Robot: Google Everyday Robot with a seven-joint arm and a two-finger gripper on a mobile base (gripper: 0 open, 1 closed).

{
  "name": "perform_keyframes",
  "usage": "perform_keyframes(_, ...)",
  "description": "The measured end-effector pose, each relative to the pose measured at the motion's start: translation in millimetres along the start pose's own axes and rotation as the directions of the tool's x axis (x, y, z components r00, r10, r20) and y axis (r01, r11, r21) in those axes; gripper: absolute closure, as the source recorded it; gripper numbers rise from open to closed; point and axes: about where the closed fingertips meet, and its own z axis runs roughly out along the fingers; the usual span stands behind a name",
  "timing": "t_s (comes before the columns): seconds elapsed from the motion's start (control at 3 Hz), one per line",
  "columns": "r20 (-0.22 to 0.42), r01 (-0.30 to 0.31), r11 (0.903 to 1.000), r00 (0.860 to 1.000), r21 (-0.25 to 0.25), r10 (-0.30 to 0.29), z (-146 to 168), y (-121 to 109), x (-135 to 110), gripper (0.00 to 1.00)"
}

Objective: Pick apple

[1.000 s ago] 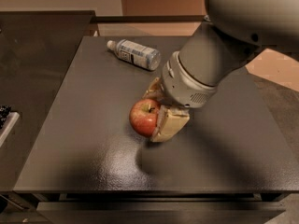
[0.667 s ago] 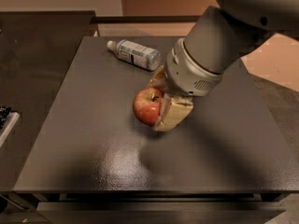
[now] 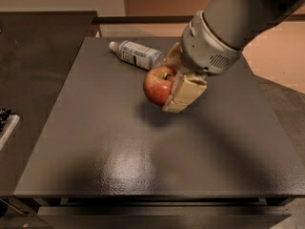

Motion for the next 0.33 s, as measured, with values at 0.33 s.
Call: perform_keyframes(0.33, 0.000, 0.000, 1.0000, 1.000, 0.000, 0.000, 0.0, 0.0, -0.1, 1.00)
